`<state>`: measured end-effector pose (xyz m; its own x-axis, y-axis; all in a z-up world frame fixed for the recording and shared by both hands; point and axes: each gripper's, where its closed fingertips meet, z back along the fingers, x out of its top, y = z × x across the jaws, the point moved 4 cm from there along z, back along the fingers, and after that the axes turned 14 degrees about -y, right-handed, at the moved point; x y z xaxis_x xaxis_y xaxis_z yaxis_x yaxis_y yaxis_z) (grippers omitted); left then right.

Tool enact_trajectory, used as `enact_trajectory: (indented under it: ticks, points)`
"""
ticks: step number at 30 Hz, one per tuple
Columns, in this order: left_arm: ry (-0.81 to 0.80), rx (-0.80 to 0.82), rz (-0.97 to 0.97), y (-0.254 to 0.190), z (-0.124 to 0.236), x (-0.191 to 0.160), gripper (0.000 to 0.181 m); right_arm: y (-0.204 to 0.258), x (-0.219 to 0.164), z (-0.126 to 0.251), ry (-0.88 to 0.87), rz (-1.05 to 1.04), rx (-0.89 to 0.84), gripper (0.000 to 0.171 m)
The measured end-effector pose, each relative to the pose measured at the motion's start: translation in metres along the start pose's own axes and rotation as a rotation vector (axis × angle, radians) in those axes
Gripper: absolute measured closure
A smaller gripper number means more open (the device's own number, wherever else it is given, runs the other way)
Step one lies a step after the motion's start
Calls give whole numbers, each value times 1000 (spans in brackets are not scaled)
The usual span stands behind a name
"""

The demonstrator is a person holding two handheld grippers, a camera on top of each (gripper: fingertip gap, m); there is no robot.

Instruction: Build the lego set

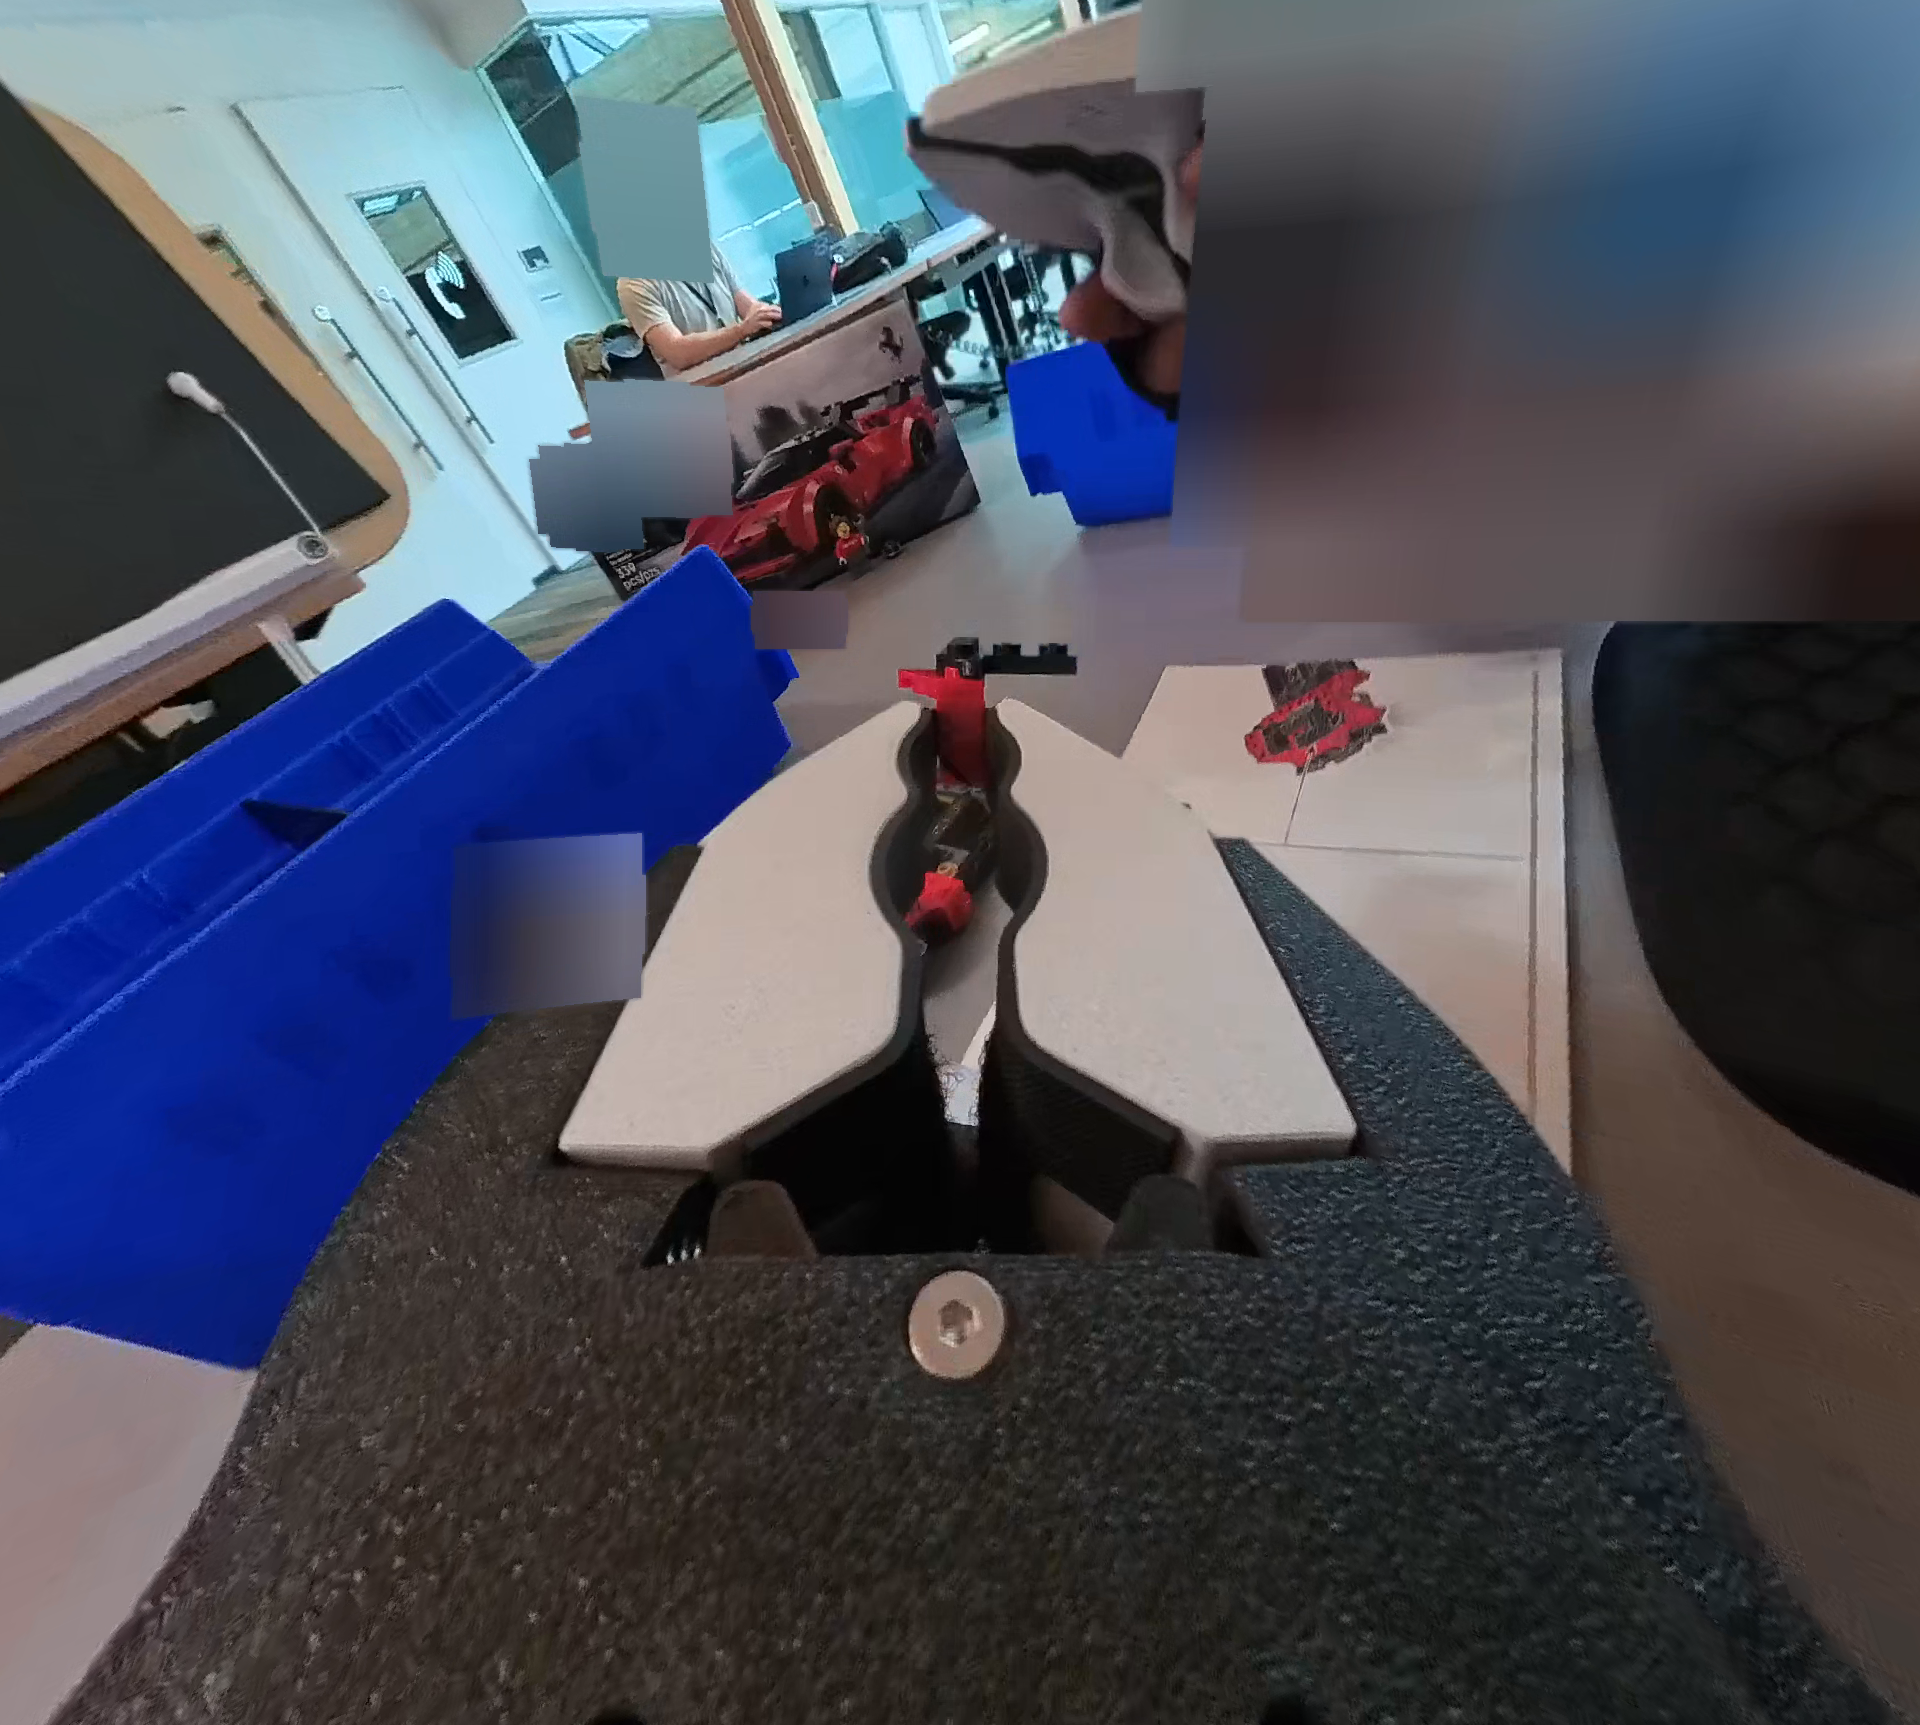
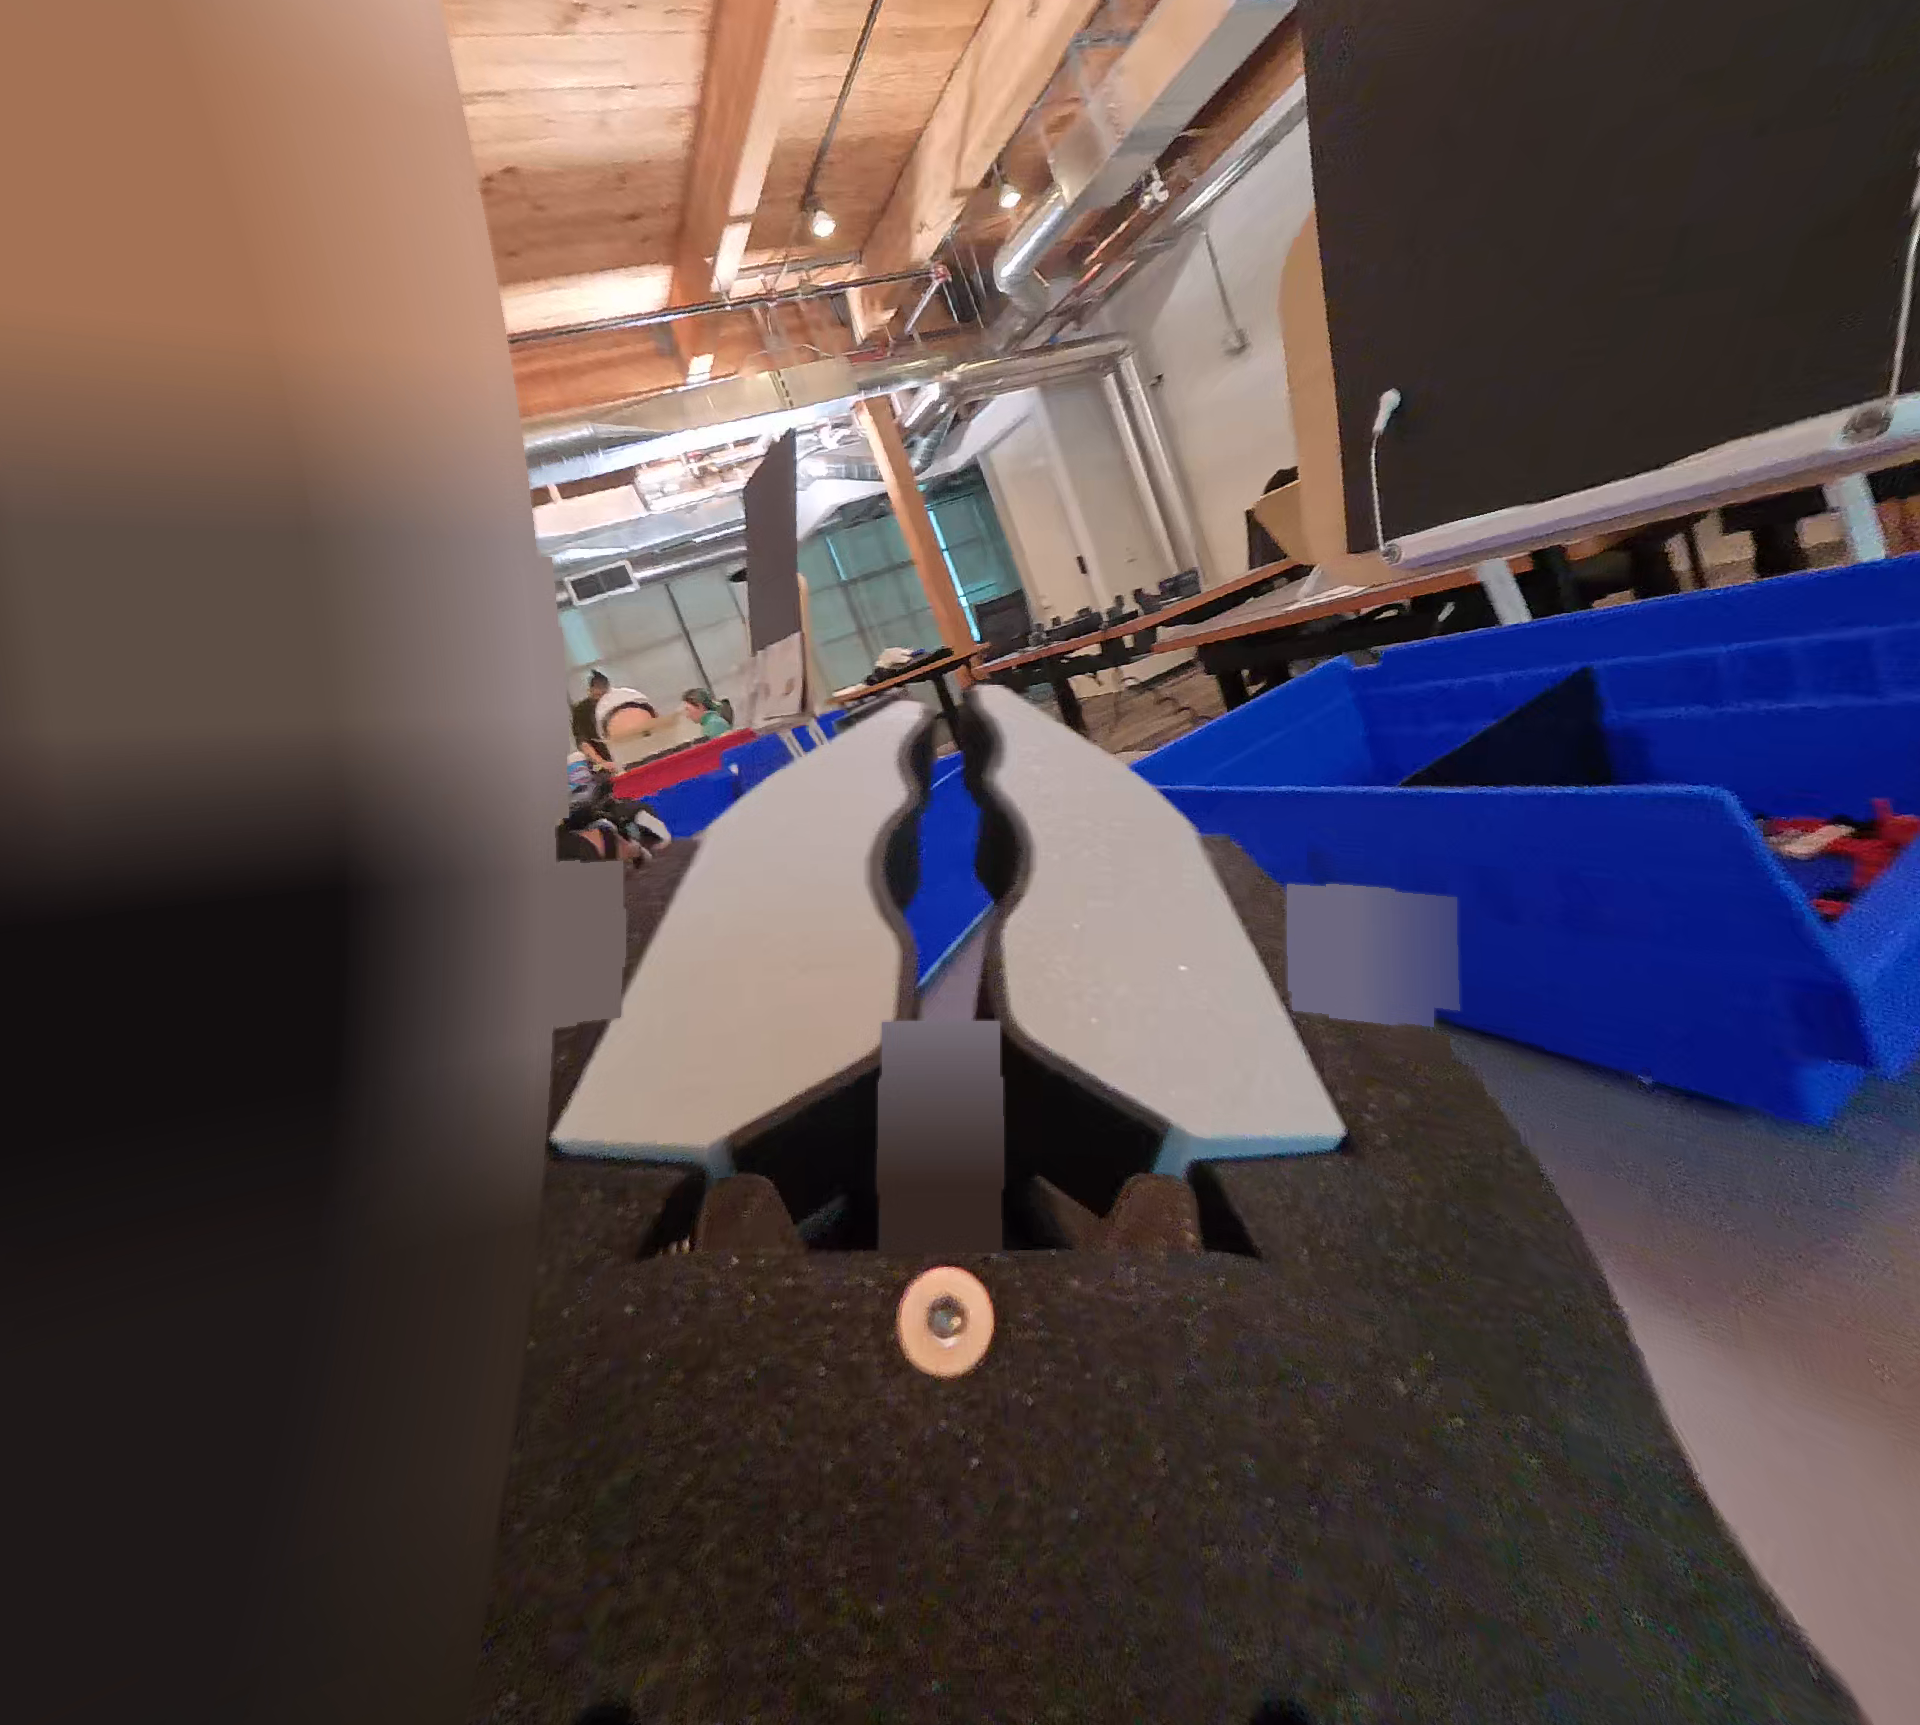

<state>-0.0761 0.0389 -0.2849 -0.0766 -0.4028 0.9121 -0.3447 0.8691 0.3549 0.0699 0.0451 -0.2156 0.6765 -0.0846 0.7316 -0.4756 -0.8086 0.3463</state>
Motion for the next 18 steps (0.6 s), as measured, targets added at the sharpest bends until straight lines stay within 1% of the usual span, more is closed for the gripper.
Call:
enact_trajectory:
  ticks: [1, 4, 6, 11, 15, 16, 18]
  points:
    - [7, -9, -14, -2, -1, -1, 174, 2, 0, 0, 2, 37, 17, 171]
    - [4, -24, -20, -5, -1, 0, 174, 10, -5, -2, 43, 125, 62, 171]
    - [0, -15, -4, -3, -1, 0, 174, 10, -10, -3, 74, 141, 53, 171]
    - [-32, 27, 100, 6, 2, 2, 174, 7, -5, -4, 25, 117, 24, 153]
    - [-37, 42, 140, 9, 3, 2, 174, 2, 0, -2, -17, 51, -10, 144]
    - [-36, 41, 138, 9, 3, 2, 174, 1, 0, -1, -19, 36, -12, 146]
    - [-34, 35, 128, 8, 2, 2, 174, 1, -1, 0, -7, 39, 0, 171]
